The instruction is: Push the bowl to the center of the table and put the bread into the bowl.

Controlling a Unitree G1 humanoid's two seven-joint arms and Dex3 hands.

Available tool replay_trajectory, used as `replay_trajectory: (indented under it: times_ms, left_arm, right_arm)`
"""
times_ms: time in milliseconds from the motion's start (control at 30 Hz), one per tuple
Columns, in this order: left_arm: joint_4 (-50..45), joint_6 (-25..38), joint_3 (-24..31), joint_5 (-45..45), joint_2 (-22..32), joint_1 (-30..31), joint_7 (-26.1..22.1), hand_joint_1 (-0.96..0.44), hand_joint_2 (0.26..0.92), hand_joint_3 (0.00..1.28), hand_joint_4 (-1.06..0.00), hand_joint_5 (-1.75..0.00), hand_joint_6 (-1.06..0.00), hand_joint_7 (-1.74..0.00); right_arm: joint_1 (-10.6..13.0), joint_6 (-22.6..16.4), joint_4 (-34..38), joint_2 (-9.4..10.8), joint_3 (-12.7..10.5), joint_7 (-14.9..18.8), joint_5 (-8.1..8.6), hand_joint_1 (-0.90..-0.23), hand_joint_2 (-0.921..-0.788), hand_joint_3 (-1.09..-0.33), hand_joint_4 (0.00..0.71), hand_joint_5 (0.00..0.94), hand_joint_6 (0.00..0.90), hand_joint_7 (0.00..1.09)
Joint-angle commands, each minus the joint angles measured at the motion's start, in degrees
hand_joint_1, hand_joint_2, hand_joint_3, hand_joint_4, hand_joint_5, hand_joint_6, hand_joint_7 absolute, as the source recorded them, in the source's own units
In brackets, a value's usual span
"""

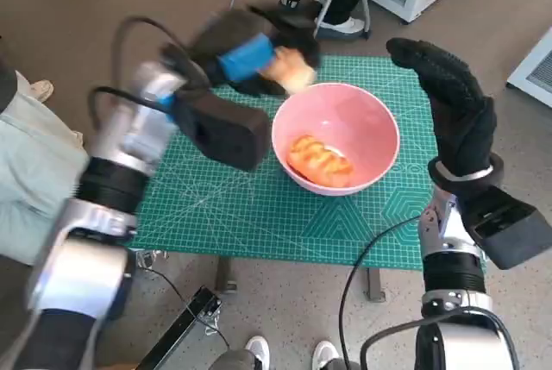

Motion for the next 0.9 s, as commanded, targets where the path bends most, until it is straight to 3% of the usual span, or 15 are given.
replay_trajectory:
  times_ms: [33,233,600,733,900]
  left_arm:
    - [2.05,3.71,-1.54,-0.76,-2.43,-0.05,-6.27,-0.08,0.810,0.13,-0.10,-0.25,-0.10,-0.64]
    - [2.80,5.90,-2.43,-0.58,-4.22,-0.16,-10.39,-0.16,0.774,0.09,-0.01,-0.03,-0.01,-0.54]
    - [5.30,0.00,-1.54,-1.05,-4.58,1.83,-4.49,-0.27,0.860,0.08,-0.04,-0.01,-0.01,-0.58]
    - [6.73,-4.15,0.18,-2.52,-4.40,2.44,-1.20,-0.30,0.891,0.07,-0.11,-0.05,-0.08,-0.64]
    - [8.59,-9.83,4.68,-7.23,-4.54,3.63,2.22,-0.32,0.917,0.07,-0.31,-0.11,-0.29,-0.68]
  right_arm:
    - [1.06,0.60,-0.36,0.38,0.17,0.34,0.39,-0.592,-0.921,-0.675,0.356,0.000,0.016,0.79]
    - [1.67,1.01,-1.17,-0.04,0.00,0.35,0.54,-0.588,-0.921,-0.674,0.355,0.000,0.016,0.79]
    - [2.07,1.55,-1.60,-0.50,-0.49,0.46,1.18,-0.580,-0.921,-0.665,0.354,0.000,0.016,0.79]
    - [2.17,1.63,-1.89,-0.45,-0.50,0.20,1.22,-0.579,-0.921,-0.656,0.354,0.000,0.015,0.79]
    - [2.18,1.75,-2.31,-0.36,-0.59,0.05,1.43,-0.575,-0.921,-0.646,0.350,0.000,0.014,0.79]
